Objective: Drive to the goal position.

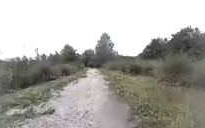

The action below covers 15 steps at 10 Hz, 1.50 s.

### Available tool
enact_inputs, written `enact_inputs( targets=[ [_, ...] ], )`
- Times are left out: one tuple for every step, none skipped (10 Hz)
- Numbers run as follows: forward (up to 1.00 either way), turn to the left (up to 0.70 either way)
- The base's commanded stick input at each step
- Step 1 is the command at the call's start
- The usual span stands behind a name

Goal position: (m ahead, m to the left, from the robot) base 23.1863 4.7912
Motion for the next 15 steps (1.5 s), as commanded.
enact_inputs(
  targets=[
    [0.85, 0.00],
    [0.85, 0.00],
    [0.85, 0.00],
    [0.85, 0.00],
    [0.85, 0.00],
    [0.85, 0.00],
    [0.85, 0.00],
    [0.85, 0.00],
    [0.85, 0.00],
    [0.85, 0.00],
    [0.85, 0.00],
    [0.85, 0.00],
    [0.85, 0.00],
    [0.85, 0.00],
    [0.85, 0.00]
  ],
)
